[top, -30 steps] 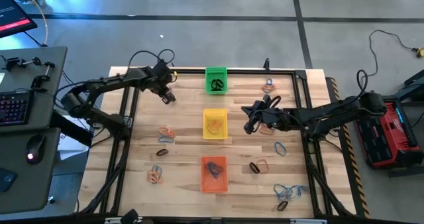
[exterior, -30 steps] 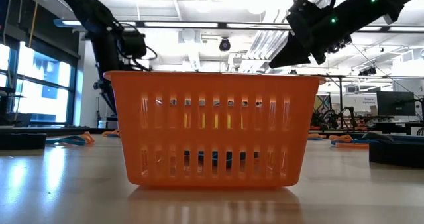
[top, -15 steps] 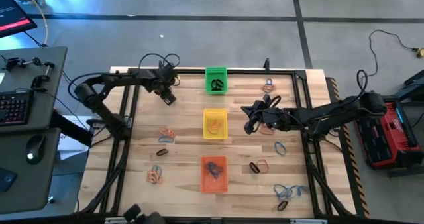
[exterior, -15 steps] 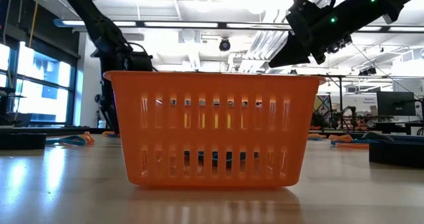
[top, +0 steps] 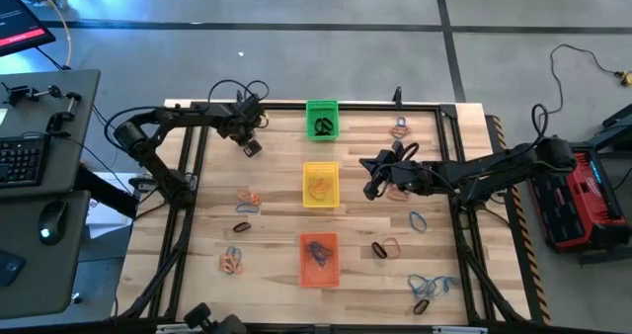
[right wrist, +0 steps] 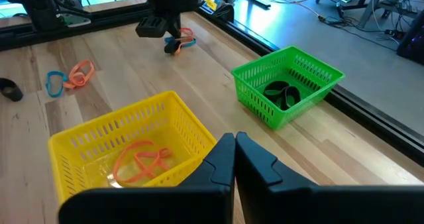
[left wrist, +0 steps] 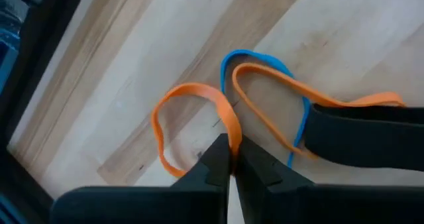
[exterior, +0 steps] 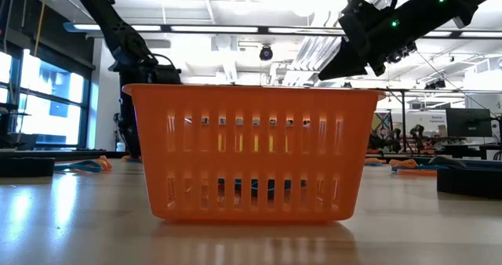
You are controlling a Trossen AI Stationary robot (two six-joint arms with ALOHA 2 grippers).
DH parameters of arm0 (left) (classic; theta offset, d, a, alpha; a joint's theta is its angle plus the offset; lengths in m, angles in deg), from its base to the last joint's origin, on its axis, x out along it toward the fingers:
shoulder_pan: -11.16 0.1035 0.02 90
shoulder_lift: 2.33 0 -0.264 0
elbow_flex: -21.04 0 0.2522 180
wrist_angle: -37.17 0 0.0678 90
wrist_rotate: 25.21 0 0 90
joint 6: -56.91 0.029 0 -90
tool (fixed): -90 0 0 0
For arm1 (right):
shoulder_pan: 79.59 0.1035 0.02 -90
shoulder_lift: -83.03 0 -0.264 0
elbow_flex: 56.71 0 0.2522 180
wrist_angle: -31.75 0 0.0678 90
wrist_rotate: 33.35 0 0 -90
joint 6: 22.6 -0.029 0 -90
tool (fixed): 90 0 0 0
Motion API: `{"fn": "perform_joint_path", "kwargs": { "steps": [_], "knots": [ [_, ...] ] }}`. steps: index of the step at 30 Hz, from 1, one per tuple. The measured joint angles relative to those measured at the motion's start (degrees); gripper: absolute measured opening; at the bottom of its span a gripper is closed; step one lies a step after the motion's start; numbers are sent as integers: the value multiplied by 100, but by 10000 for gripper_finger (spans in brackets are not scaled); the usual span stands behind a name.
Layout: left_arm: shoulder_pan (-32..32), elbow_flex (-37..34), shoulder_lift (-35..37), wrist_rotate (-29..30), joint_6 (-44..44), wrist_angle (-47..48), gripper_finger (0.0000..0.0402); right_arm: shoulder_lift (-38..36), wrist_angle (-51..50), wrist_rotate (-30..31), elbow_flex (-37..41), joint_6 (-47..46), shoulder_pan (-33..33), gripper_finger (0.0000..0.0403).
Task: Sort rubber bands into baskets
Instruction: Put the orange rubber band into the yellow bin
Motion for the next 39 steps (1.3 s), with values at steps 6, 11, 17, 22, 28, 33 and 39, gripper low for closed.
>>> {"fn": "perform_joint_path", "kwargs": {
  "steps": [6,11,17,22,28,33,39],
  "knots": [
    [-7,151,28,102,0,383,6,0,0,0,0,0,1,0],
    [-7,279,269,117,7,489,2,0,-2,-2,0,0,0,0],
    [-7,365,764,155,2,617,1,0,-2,-28,0,11,9,0],
    [-184,369,1353,104,2,718,1,15,-5,-46,-1,17,9,0],
    [-783,369,2070,-371,-99,704,1,15,-4,-46,-2,17,9,0],
    [-1547,369,2342,-610,-422,680,1,14,2,-69,-2,17,9,0],
    [-2597,529,2305,-744,-790,581,1,15,50,-216,-2,17,9,0]
  ]
}}
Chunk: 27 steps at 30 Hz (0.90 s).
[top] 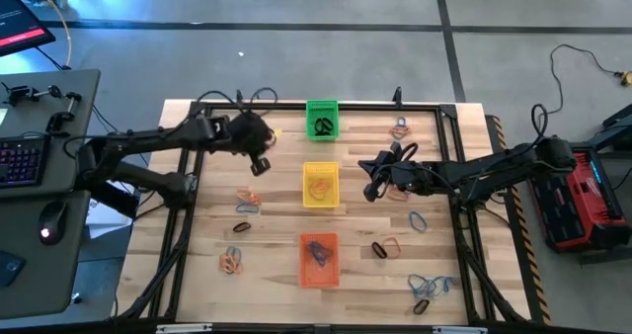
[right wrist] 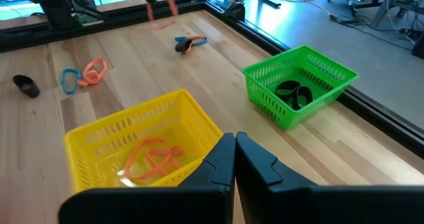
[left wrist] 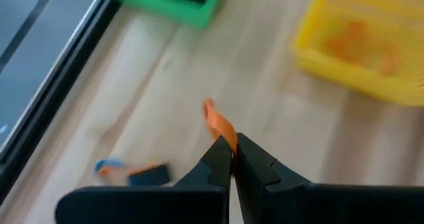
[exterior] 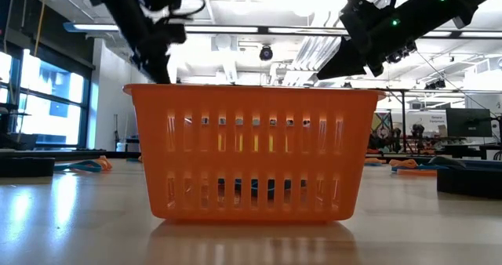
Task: Sort rubber bands into baskets
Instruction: Put the orange rubber band into the yellow bin
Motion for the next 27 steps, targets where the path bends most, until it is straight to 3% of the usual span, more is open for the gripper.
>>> {"fn": "perform_joint_path", "kwargs": {
  "steps": [15,27],
  "knots": [
    [-1576,1706,-1028,-284,-156,-127,0,0,-37,-63,0,92,2,0],
    [-1906,2229,-2471,-586,172,-483,0,0,-50,-63,0,199,2,0]
  ]
}}
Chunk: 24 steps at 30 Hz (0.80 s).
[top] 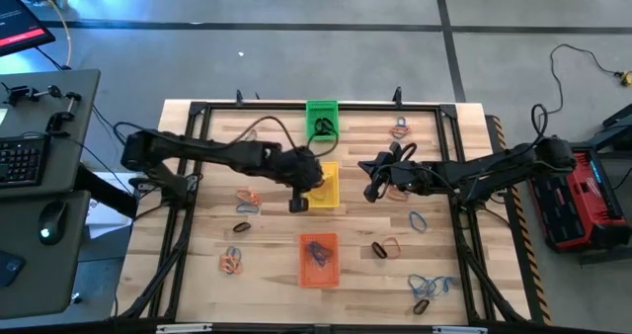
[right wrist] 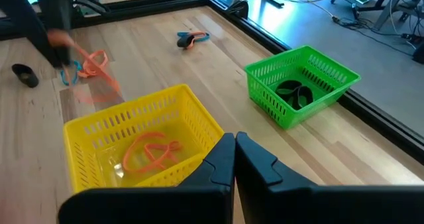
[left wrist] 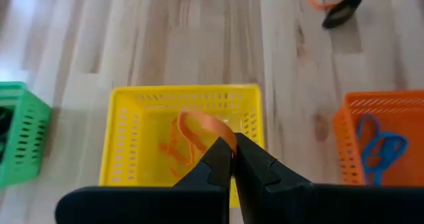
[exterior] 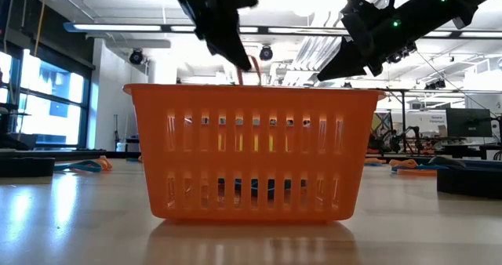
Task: Sort rubber bands into baskets
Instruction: Put the orange rubber band into the yellow bin
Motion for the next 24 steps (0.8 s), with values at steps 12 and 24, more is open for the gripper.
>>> {"fn": "perform_joint_path", "kwargs": {
  "steps": [12,24],
  "knots": [
    [506,2,-867,-81,166,-221,0,0,-7,1,-1,148,0,0],
    [785,4,-1552,-565,411,-281,1,0,-54,0,-2,150,0,0]
  ]
}}
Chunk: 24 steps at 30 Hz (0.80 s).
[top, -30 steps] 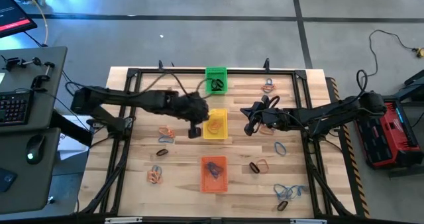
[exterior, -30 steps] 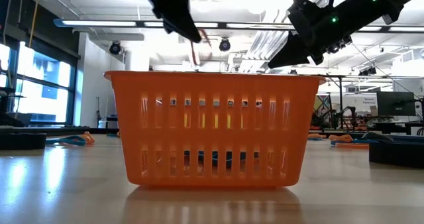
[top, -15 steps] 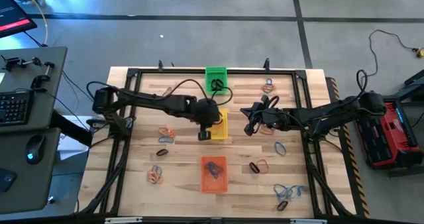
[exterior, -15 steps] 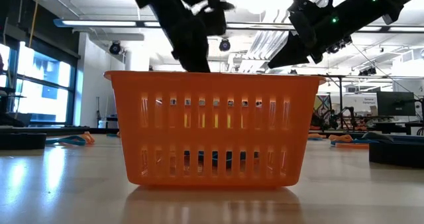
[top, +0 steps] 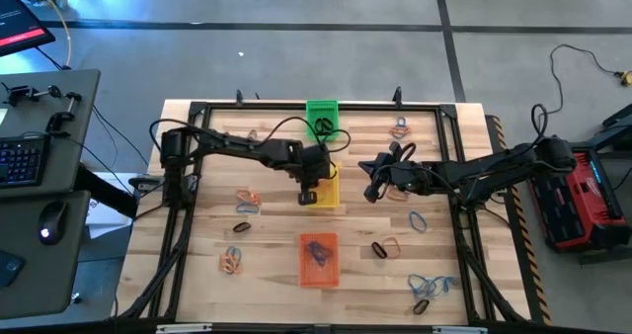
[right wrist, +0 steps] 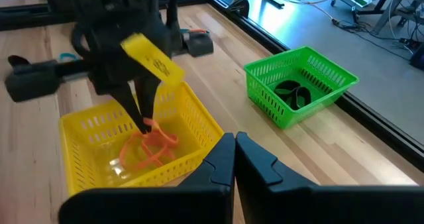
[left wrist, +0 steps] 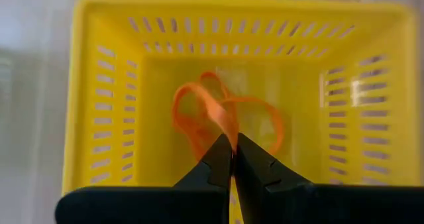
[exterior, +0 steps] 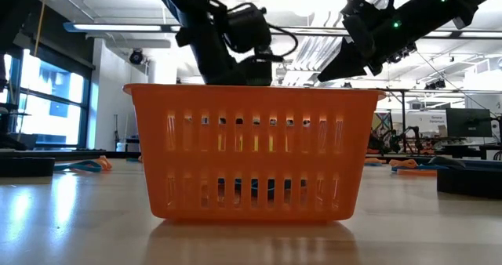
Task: Sort rubber bands into baskets
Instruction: Put the orange rubber band into the yellow bin, then put the blue rubber band into the orange bin
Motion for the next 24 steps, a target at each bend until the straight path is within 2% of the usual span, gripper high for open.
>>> {"fn": "perform_joint_path", "kwargs": {
  "steps": [5,14,19,24],
  "knots": [
    [-53,0,-56,104,252,2,19,0,-8,1,0,1,0,0],
    [-238,0,9,251,299,65,101,2,-21,0,0,1,0,0],
    [-430,57,414,497,399,46,139,2,-65,1,0,-3,-1,0],
    [-661,63,974,551,447,130,159,5,-132,-1,0,-27,-2,0]
  ]
}}
